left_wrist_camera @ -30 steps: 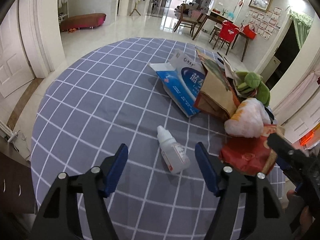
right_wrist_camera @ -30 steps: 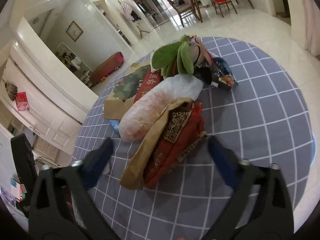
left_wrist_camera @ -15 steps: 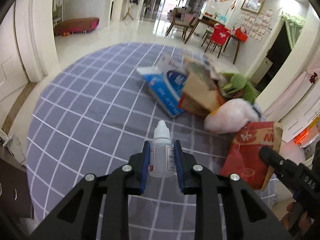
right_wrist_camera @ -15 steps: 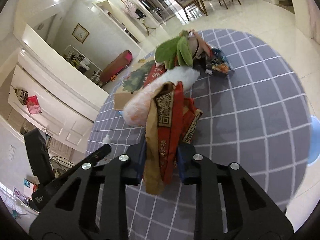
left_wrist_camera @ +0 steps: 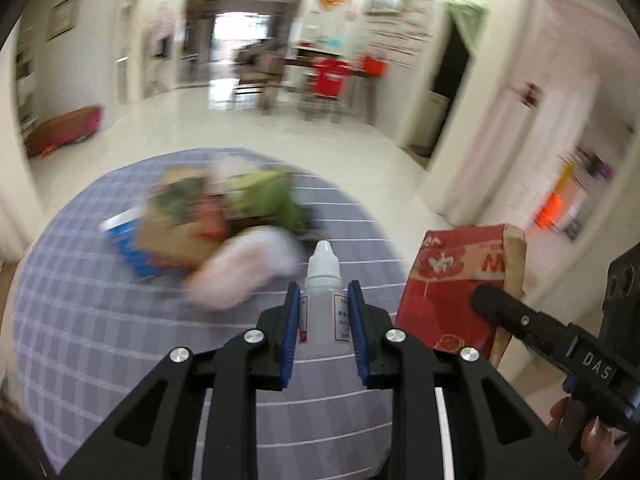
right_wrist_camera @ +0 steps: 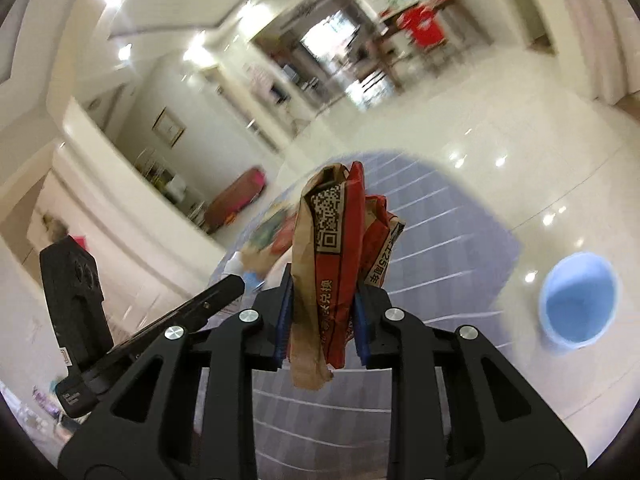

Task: Collect trash
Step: 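Carry both items over the blue bucket and open both tools to drop them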

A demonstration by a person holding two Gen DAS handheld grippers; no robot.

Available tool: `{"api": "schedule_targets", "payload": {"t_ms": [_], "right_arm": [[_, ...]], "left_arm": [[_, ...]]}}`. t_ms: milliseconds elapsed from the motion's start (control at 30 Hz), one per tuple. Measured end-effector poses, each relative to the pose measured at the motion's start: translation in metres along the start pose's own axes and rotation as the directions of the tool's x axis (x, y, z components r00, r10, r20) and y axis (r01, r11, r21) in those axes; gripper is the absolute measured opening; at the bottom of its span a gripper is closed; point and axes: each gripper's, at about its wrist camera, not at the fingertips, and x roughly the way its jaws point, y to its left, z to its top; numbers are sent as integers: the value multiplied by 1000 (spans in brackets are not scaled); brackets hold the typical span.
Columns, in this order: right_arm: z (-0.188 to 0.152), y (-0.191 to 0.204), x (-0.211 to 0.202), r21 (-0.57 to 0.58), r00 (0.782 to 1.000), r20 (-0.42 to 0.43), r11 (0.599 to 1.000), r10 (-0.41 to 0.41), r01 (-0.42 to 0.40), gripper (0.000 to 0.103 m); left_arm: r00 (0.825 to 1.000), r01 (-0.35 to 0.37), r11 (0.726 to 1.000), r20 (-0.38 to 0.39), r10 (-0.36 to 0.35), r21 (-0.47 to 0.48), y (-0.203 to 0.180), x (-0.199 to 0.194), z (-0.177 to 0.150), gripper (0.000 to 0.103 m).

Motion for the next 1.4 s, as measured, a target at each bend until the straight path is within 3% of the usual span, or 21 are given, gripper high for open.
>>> {"api": "schedule_targets", "payload": {"t_ms": [67,133,300,500,567,600,633,667,767,1233,1400], "right_arm": [[8,-28,-24,11,996,52,998,-69,69,25],[15,-64,-42,27,979,92,983,-182,180,25],[20,-148,-58,114,928,87,929,-362,352,25],[28,-221,-37,184,899,36,887,-437,423,26],[30,-242,-29,211,903,42,887,-428,411,30],[32,-250,-27,216,906,57,891,-419,399,41],[30,-256,-23,216,907,70,894,-416,394,65],[33,-267,-15,225,903,73,889,-423,398,71],[37,-291,2,266,896,34,868,-443,420,72],[13,-289,-35,298,858,108,840,-502,454,72],[12,-282,-52,292,824,146,820,-547,493,73]], "left_arm": [[998,64,996,-19,-63,63,-39,17,1,23],[993,113,987,-46,-108,113,-72,35,3,23],[964,247,947,-153,-219,204,-147,98,0,23],[927,322,917,-273,-256,234,-202,184,-4,23],[919,330,915,-301,-255,232,-212,206,0,23],[917,327,915,-313,-246,238,-217,218,2,23],[915,326,914,-324,-241,240,-222,228,2,23],[914,325,914,-328,-238,242,-226,236,3,23],[908,318,916,-356,-220,245,-234,264,6,23],[879,345,904,-424,-218,251,-249,291,-19,23],[873,362,895,-430,-229,260,-266,296,-19,23]]}}
